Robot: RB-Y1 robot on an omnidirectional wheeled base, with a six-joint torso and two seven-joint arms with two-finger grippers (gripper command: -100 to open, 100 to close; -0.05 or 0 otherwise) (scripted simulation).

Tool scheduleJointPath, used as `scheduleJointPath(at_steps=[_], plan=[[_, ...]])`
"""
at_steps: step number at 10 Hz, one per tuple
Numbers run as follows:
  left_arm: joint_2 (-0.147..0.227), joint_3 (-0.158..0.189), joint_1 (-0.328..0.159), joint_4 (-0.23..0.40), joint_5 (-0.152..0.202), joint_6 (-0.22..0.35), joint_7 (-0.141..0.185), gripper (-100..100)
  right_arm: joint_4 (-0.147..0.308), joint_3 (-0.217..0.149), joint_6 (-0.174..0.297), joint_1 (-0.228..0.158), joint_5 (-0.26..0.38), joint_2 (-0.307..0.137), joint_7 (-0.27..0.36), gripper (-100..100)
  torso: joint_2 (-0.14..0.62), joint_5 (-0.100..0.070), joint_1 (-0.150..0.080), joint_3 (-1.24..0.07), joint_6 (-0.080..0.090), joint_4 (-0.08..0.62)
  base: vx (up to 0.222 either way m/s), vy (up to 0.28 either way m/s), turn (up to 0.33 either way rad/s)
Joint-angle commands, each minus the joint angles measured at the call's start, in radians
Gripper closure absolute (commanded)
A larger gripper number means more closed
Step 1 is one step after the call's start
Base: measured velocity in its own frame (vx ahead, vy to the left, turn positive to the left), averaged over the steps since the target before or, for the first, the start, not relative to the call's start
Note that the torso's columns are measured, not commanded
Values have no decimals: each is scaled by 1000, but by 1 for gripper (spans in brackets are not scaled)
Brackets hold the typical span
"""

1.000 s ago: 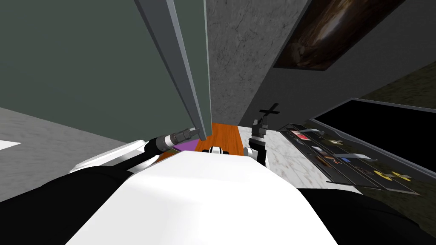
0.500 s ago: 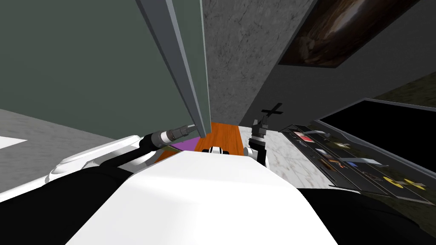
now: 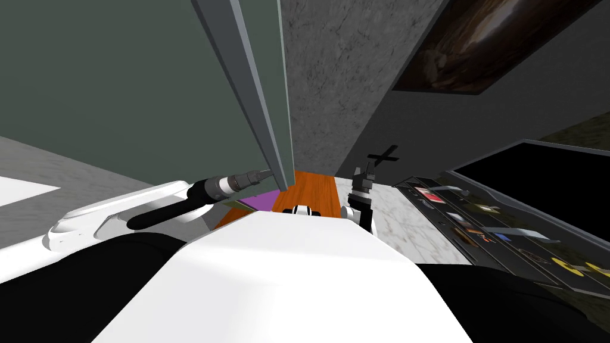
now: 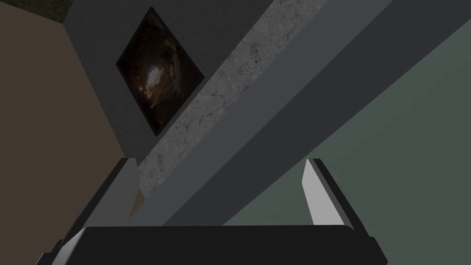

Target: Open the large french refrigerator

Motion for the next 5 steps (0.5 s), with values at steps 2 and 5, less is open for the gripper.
scheduleJointPath(at_steps=[2, 5], plan=[[0, 0, 0, 0, 0, 0, 0, 0, 0, 0, 0, 0, 0, 0, 0, 0, -2, 0, 1, -1, -1, -1, 0, 0, 0], [0, 0, 0, 0, 0, 0, 0, 0, 0, 0, 0, 0, 0, 0, 0, 0, -2, 0, 1, -1, -1, -1, 0, 0, 0]])
